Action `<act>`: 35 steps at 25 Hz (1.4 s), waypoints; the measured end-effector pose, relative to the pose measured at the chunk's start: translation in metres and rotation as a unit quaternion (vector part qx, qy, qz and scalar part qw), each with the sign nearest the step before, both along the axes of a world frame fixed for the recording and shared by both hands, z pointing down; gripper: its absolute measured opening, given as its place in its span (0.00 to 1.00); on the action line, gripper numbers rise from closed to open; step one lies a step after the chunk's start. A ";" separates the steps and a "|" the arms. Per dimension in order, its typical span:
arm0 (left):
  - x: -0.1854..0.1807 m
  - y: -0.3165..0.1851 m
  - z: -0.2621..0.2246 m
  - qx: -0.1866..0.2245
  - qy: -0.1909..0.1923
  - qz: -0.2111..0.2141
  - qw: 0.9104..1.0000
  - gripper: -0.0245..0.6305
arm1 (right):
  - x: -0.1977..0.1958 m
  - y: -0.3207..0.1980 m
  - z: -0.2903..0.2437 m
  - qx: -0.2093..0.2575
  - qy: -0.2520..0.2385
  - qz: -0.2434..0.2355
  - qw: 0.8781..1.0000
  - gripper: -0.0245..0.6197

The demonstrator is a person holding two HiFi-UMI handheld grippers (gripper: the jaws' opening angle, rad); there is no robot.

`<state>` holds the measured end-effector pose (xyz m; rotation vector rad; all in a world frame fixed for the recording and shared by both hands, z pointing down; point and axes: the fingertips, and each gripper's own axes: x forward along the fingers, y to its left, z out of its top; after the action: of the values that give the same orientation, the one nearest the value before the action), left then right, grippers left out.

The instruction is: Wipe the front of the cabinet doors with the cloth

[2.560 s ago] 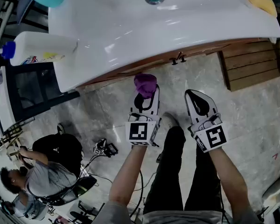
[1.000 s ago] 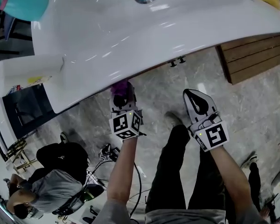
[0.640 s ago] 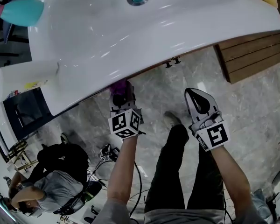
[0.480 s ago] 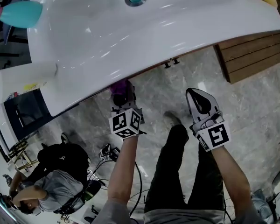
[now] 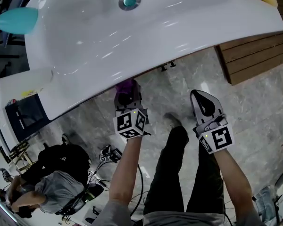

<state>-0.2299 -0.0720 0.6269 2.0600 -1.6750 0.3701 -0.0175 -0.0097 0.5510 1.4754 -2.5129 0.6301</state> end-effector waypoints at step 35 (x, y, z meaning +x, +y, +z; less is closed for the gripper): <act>0.103 0.002 -0.029 0.035 0.027 0.113 0.993 0.25 | 0.012 -0.002 -0.002 -0.003 -0.019 -0.010 1.000 0.05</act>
<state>-0.1265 -0.0704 0.5982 2.2985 -1.4460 0.3287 -0.0052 -0.0114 0.5493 1.4478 -2.5486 0.6691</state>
